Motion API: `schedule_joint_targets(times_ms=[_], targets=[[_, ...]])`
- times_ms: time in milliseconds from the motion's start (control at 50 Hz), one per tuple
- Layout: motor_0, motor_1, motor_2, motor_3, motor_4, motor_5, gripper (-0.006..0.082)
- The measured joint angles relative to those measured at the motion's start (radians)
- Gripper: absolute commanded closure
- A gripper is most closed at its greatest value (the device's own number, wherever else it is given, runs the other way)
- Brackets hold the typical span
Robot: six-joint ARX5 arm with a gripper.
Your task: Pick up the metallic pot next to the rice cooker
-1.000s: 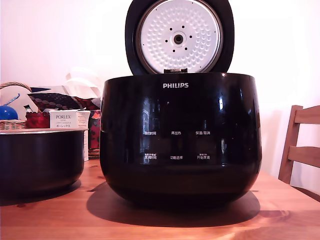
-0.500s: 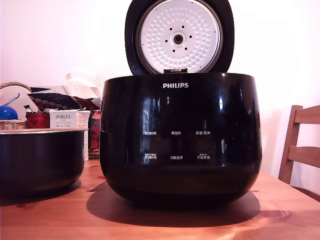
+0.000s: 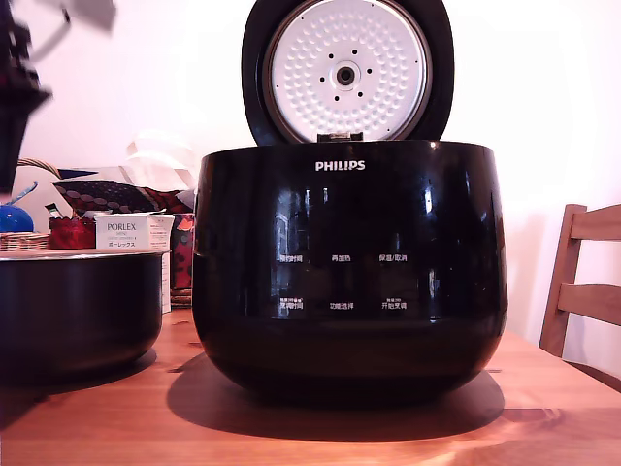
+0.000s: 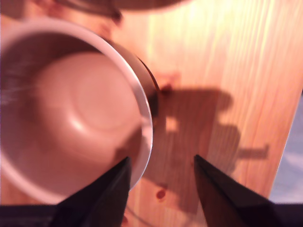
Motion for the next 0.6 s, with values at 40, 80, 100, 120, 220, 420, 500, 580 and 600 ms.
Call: schedule_joint_targets(times_ms=[40, 80, 100, 120, 220, 420, 500, 580, 600], targets=[[0.001, 0.010, 0.000, 0.003, -0.001, 0.001, 0.0381], [0.001, 0.018, 0.000, 0.009, -0.001, 0.001, 0.0381], [0.001, 0.022, 0.000, 0.011, -0.001, 0.007, 0.0381], [0.001, 0.025, 0.000, 0.015, -0.001, 0.007, 0.0381], [0.001, 0.040, 0.000, 0.037, 0.000, 0.012, 0.0381], [0.002, 0.091, 0.001, 0.069, 0.002, 0.013, 0.0382], [0.008, 0.111, 0.001, 0.076, 0.011, 0.013, 0.0382], [0.018, 0.124, 0.001, 0.085, 0.012, 0.013, 0.0382], [0.021, 0.126, 0.001, 0.085, 0.012, 0.013, 0.0382]])
